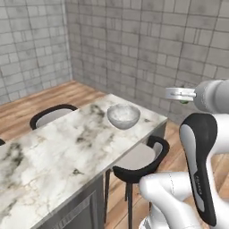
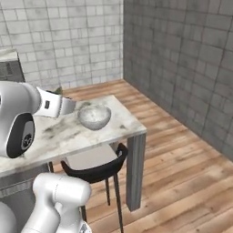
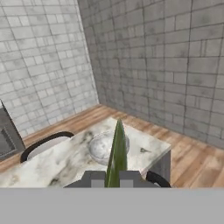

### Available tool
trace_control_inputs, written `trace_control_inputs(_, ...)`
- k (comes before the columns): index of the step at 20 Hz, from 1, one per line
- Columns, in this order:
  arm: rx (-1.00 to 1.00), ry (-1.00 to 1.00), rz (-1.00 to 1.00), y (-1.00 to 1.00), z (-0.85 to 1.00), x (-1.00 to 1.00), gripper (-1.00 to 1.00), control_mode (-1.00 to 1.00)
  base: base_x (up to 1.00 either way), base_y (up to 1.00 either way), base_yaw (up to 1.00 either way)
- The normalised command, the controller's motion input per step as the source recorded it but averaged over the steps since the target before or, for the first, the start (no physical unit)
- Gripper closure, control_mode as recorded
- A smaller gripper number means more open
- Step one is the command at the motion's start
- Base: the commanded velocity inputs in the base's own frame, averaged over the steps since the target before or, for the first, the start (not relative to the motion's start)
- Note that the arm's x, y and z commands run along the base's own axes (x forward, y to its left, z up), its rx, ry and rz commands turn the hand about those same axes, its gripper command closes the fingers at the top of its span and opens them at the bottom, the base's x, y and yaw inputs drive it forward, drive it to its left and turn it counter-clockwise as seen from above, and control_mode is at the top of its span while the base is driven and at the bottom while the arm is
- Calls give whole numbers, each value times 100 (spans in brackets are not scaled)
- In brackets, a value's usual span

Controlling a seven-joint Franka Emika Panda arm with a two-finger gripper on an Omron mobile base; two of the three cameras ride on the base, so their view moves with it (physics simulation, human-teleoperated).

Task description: There is a bowl on the dining counter. Grab a lemon wedge from the fridge and place it in the bowl. Then get the liquor bottle and glass cup from the cabinet and place them next to the bowl.

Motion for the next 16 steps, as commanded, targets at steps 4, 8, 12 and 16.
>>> trace_control_inputs(4, 0, 0, 0, 0, 0, 0, 100, 100, 62, -50, 57)
trace_control_inputs(8, 0, 0, 0, 0, 0, 0, 100, 100, 93, -44, 33)
trace_control_inputs(12, 0, 0, 0, 0, 0, 0, 100, 100, 86, -46, 25)
trace_control_inputs(16, 0, 0, 0, 0, 0, 0, 100, 100, 82, -21, 20)
